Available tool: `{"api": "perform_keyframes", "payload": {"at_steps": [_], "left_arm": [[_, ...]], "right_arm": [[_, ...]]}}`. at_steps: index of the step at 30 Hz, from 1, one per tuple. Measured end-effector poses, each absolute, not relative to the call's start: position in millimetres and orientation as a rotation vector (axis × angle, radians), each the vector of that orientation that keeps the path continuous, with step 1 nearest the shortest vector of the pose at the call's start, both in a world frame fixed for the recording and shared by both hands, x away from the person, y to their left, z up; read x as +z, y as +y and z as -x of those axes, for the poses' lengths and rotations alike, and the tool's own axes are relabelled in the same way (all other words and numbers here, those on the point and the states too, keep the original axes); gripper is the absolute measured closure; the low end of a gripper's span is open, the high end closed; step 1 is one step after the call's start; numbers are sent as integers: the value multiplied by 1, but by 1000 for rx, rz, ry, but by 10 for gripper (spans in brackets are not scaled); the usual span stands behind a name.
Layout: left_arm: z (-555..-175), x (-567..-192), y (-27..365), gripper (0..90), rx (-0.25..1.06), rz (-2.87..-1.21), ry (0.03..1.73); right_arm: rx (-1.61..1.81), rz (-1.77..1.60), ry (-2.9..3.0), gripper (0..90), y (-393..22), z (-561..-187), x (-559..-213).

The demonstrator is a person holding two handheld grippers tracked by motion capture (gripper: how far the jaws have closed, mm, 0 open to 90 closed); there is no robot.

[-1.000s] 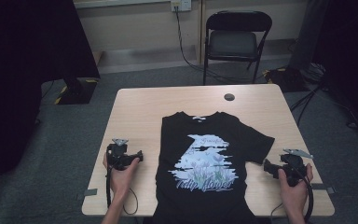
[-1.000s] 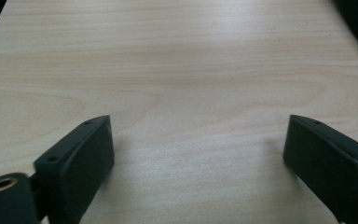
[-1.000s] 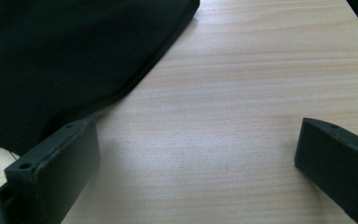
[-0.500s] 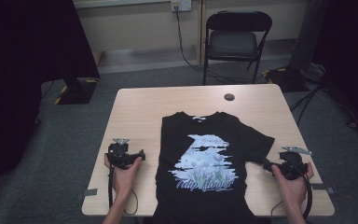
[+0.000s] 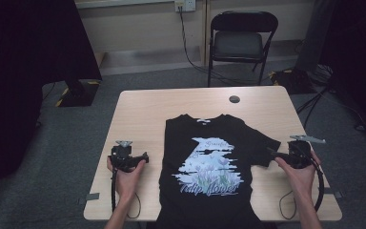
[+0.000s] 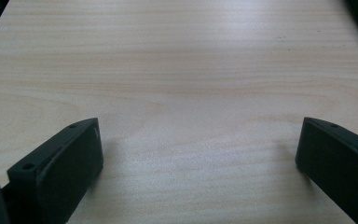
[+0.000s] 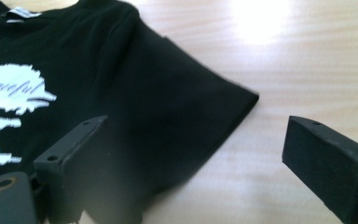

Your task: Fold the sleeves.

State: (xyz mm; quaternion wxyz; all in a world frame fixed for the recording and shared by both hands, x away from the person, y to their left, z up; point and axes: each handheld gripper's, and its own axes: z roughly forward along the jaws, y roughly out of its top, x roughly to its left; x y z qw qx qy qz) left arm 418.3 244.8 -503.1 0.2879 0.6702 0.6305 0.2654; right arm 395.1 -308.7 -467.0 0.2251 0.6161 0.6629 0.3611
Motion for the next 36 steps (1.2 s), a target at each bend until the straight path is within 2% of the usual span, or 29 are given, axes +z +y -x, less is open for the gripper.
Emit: {"api": "perform_keyframes", "payload": {"at_steps": [2, 11, 12, 15, 20, 22, 26, 36], "left_arm": [[-418, -503, 245, 0, 711, -1788, 1688], [-420, -503, 244, 0, 713, -1784, 1692], [-420, -503, 244, 0, 713, -1785, 1691], [-420, -503, 244, 0, 712, -1785, 1690], [-420, -503, 244, 0, 713, -1785, 1690], [-420, -503, 244, 1, 712, -1786, 1688], [-420, -503, 244, 1, 711, -1787, 1687], [-421, -503, 244, 1, 710, -1788, 1685]], "right_arm": [[982, -1696, 1827, 77, -308, -398, -464], [981, -1717, 1803, 215, -315, -437, -455], [971, -1723, 1815, 266, -317, -445, -456], [980, -1743, 1824, 326, -320, -454, -460], [954, -1777, 1837, 372, -324, -459, -467], [980, -1786, 1841, 434, -329, -458, -470], [977, -1794, 1846, 486, -331, -455, -473], [939, -1780, 1859, 558, -332, -454, -478]]}}
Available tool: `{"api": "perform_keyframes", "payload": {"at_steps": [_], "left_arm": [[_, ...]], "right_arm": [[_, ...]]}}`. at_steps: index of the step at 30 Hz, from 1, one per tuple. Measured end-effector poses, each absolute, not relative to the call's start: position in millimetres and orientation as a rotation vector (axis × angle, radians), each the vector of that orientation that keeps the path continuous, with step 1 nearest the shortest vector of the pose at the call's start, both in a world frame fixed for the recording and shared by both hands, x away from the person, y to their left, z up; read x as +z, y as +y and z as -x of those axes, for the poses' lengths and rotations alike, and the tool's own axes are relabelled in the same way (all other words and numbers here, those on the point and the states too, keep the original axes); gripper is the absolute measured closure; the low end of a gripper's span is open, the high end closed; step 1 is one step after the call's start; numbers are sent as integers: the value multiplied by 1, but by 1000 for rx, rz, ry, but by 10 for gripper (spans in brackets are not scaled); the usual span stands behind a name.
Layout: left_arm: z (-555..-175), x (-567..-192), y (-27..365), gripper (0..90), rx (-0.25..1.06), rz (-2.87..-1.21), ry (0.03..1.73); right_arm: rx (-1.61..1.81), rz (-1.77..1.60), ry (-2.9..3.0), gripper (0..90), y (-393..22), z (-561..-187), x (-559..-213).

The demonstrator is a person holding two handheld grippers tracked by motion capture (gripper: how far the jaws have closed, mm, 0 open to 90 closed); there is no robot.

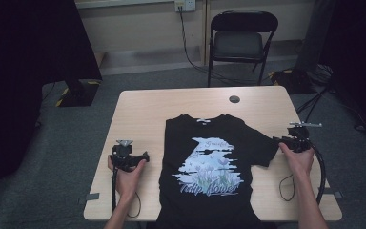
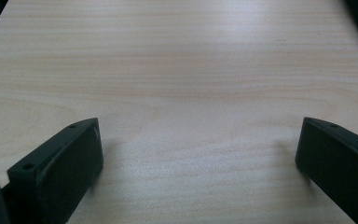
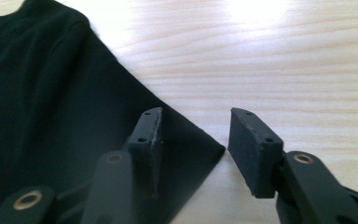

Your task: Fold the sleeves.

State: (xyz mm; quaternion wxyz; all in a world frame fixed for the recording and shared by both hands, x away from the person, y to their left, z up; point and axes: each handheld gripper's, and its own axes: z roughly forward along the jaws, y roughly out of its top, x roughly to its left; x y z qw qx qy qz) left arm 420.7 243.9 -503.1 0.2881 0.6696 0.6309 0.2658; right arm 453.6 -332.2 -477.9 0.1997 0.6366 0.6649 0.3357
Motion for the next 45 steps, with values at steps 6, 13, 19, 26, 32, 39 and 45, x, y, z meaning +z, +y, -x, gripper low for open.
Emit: {"api": "perform_keyframes", "payload": {"at_steps": [6, 13, 19, 26, 32, 39, 45], "left_arm": [[-421, -503, 244, 1, 710, -1788, 1685], [-421, -503, 244, 1, 710, -1787, 1686], [-421, -503, 244, 1, 710, -1787, 1686], [-421, -503, 244, 1, 710, -1787, 1686], [-421, -503, 244, 1, 710, -1787, 1686], [-421, -503, 244, 1, 710, -1787, 1686], [-421, -503, 244, 1, 710, -1787, 1686]], "right_arm": [[925, -1793, 1862, 591, -334, -449, -485], [953, -1792, 1837, 595, -336, -448, -490], [895, -1768, 1829, 746, -331, -447, -490], [920, -1766, 1813, 865, -326, -448, -491], [980, -1792, 1770, 871, -329, -444, -484], [1043, -1758, 1766, 873, -326, -438, -470], [1048, -1724, 1768, 875, -323, -433, -459]]}}
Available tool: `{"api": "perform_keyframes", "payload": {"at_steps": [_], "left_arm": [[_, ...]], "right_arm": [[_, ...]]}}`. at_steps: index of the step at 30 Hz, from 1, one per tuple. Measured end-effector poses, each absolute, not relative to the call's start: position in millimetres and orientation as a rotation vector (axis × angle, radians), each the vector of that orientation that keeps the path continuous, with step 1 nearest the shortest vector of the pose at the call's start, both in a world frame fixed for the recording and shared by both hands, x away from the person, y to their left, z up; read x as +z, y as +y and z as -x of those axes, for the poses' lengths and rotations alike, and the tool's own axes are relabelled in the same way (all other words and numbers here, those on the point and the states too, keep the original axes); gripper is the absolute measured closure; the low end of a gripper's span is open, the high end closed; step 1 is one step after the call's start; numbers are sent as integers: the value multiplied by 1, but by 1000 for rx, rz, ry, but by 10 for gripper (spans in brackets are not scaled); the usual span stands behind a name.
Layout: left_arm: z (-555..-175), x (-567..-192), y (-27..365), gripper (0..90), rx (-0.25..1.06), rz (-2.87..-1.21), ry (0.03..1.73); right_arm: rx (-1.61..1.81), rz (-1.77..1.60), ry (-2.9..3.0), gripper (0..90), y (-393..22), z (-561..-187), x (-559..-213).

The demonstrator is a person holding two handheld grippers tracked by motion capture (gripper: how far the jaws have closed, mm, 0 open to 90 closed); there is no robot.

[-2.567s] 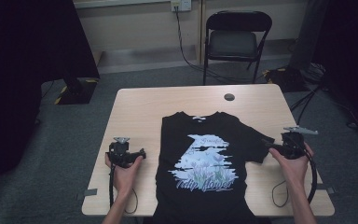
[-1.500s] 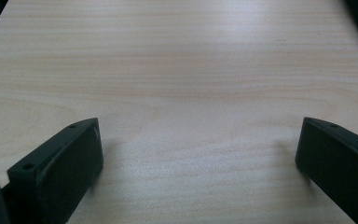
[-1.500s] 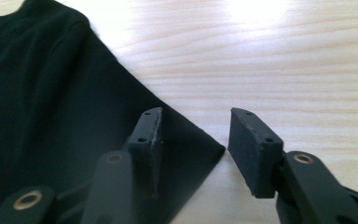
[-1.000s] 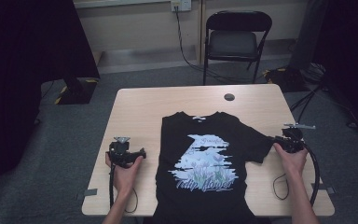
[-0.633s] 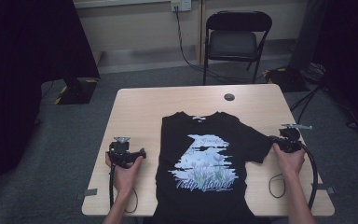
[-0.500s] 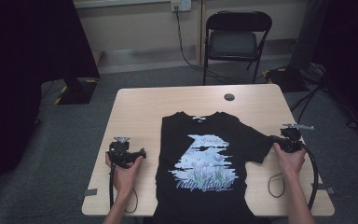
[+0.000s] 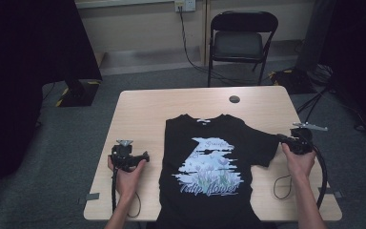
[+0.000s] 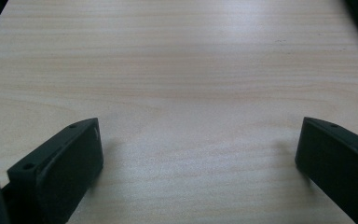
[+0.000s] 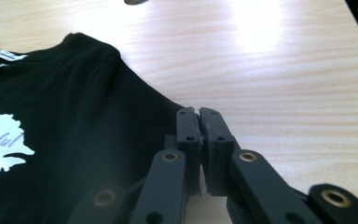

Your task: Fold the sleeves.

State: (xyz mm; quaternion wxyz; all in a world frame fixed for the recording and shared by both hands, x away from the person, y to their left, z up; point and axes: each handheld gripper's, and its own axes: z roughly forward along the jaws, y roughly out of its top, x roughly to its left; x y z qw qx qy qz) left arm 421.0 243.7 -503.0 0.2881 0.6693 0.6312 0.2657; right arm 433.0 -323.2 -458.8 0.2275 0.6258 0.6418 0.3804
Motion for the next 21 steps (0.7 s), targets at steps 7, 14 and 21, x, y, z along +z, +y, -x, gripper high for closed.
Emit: {"api": "perform_keyframes", "payload": {"at_steps": [7, 14, 21], "left_arm": [[-421, -503, 244, 1, 710, -1787, 1686], [-421, -503, 244, 1, 710, -1787, 1685], [-421, -503, 244, 1, 710, -1787, 1685]], "right_arm": [[1113, -1705, 1760, 874, -320, -430, -455], [1140, -1672, 1768, 874, -309, -426, -448], [1156, -1630, 1784, 874, -297, -425, -439]]}}
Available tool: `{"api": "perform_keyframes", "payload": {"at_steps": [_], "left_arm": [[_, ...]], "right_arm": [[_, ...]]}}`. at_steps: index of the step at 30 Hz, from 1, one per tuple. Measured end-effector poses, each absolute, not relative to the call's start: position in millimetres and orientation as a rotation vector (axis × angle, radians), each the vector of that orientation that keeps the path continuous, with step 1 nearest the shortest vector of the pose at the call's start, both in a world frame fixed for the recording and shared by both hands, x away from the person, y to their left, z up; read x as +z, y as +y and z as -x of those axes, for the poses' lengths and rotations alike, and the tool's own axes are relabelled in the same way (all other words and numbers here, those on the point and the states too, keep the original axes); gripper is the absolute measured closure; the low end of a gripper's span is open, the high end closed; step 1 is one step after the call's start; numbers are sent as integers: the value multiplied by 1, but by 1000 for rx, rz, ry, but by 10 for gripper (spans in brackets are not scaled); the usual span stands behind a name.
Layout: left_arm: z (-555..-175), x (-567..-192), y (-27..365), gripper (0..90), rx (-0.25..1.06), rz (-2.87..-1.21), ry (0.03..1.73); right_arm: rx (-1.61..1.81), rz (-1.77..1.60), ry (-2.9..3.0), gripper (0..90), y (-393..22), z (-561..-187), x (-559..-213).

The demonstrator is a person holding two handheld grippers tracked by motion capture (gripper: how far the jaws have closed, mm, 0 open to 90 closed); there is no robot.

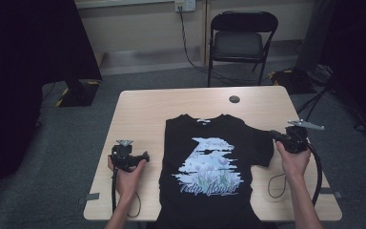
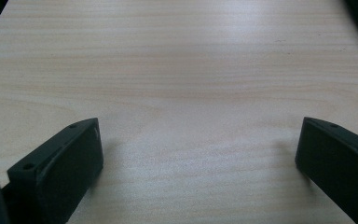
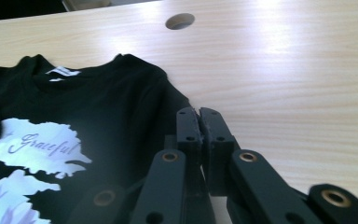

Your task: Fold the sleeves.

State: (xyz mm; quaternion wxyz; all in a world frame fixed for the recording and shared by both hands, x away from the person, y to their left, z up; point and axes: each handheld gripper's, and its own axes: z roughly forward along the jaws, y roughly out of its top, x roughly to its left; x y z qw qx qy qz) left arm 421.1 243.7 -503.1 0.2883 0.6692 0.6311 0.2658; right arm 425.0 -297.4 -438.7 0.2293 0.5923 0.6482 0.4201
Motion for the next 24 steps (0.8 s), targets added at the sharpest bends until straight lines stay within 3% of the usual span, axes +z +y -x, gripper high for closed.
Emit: {"api": "perform_keyframes", "payload": {"at_steps": [24], "left_arm": [[-421, -503, 244, 1, 709, -1787, 1685]], "right_arm": [[1284, -1553, 1854, 873, -263, -427, -423]]}}
